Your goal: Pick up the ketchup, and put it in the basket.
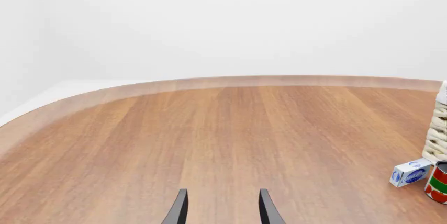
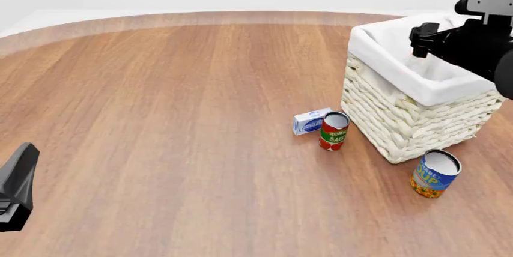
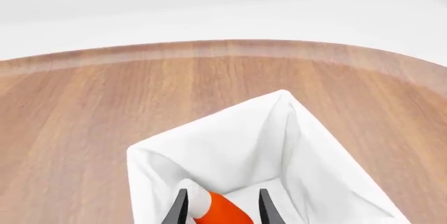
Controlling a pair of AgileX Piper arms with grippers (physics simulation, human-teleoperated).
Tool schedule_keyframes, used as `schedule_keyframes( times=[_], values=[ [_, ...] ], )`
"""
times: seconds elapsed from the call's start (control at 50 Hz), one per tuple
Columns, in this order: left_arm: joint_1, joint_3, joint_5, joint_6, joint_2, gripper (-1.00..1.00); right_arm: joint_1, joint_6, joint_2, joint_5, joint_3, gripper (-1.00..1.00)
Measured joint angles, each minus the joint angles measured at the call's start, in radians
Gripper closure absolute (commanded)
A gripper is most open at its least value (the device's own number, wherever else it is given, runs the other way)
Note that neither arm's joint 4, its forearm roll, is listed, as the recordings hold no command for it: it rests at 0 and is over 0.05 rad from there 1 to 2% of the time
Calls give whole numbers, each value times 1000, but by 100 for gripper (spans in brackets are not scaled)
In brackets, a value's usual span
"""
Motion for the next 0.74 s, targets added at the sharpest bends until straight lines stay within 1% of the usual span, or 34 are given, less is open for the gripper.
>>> schedule_keyframes(
  times=[0.22,0.48,0.74],
  values=[
    [0,0,0,0,0,-100,14,-7,-91,-15,56,-100],
    [0,0,0,0,0,-100,35,-14,-246,-21,155,-100],
    [0,0,0,0,0,-100,72,4,-434,-3,262,-100]
  ],
)
